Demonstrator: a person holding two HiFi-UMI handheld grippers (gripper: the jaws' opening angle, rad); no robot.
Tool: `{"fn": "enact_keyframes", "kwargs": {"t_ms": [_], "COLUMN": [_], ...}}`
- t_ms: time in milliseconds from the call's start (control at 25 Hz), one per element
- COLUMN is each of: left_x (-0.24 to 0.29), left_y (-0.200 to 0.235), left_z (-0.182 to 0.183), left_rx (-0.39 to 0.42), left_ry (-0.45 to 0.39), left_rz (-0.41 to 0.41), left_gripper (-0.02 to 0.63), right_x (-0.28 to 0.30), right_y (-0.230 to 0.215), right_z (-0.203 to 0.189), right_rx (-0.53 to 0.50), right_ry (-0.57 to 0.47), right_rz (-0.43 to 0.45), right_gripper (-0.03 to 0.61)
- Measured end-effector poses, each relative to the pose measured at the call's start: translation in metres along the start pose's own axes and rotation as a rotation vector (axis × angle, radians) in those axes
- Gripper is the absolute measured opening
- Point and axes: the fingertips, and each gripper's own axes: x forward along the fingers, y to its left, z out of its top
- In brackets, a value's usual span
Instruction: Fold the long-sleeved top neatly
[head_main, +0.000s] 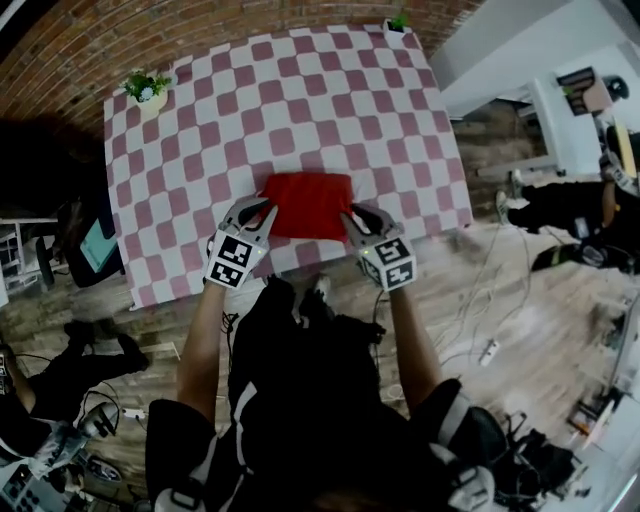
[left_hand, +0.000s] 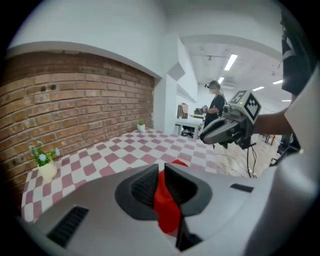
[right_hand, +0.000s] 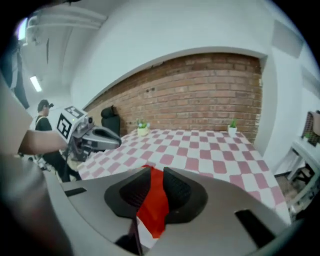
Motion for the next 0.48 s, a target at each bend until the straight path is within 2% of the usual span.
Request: {"fn": "enact_keyframes", "kwargs": {"t_ms": [240, 360, 480], "left_x": [-0.067, -0.106, -0.139], "left_y": [0.002, -0.002, -0.012], "left_z": [0.078, 0.122, 0.143], "left_rx": [-0.064, -0.111, -0.161], "left_ry": [-0.250, -0.398, -0.472], "left_rz": [0.176, 0.261, 0.301], "left_gripper": [0.009, 0.008, 0.008], "right_x": [-0.056, -0.087, -0.118], "right_y": [0.000, 0.007, 0.021], "right_z": [0.066, 0.101, 0.124], "right_rx": [0.094, 0.087, 0.054], "right_ry": [-0.219, -0.314, -0.399], "right_rz": [-0.163, -0.204, -0.235], "right_gripper": [0.025, 0.015, 0.009]}}
